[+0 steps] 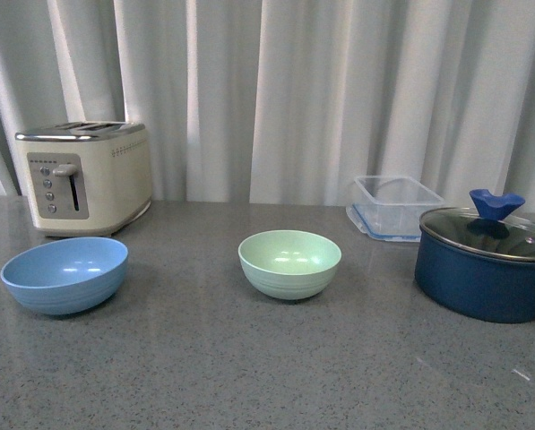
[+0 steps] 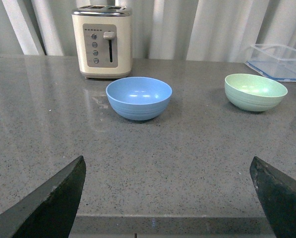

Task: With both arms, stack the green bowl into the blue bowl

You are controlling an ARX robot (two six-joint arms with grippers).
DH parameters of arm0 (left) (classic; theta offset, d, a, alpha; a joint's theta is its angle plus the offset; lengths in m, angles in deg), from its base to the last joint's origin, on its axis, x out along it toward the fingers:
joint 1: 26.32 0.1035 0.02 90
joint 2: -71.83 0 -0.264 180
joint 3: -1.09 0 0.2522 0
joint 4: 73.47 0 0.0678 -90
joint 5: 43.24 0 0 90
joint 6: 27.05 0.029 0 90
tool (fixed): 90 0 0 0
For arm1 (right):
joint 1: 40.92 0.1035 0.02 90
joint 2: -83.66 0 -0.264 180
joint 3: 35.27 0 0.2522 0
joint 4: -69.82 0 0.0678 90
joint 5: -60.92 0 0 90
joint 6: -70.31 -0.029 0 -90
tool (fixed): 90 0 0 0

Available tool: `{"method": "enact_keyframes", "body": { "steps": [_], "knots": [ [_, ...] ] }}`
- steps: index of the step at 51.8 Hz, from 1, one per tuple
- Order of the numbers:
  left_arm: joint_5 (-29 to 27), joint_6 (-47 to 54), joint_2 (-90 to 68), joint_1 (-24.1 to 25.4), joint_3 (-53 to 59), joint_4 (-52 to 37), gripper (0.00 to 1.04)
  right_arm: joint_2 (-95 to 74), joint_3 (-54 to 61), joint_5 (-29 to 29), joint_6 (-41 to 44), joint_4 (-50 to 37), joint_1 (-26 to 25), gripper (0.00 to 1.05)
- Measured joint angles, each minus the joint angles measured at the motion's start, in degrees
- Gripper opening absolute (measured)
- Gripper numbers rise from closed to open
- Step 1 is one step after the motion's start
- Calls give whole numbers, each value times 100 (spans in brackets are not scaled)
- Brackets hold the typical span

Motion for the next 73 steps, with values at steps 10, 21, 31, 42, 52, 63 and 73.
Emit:
{"method": "enact_keyframes", "body": {
  "steps": [10,21,31,42,52,63,73],
  "knots": [
    [0,0,0,0,0,0,98,0,0,-2,0,0,0,95],
    [-2393,-1071,-3047,35,-1261,1029,98,4,2,15,0,0,0,95],
    [-1775,-1040,-5327,608,-2616,-350,98,4,0,0,0,4,0,95],
    [-1414,-898,-6848,654,-3797,-293,98,4,2,2,0,4,0,95],
    [-1469,-890,-7962,658,-4723,-404,98,4,0,0,0,4,0,95],
    [-1488,-1086,-9208,684,-5473,-535,98,4,0,0,0,4,0,95],
    [-1539,-1106,-10054,688,-6181,-614,98,4,0,2,0,4,0,95]
  ]
}}
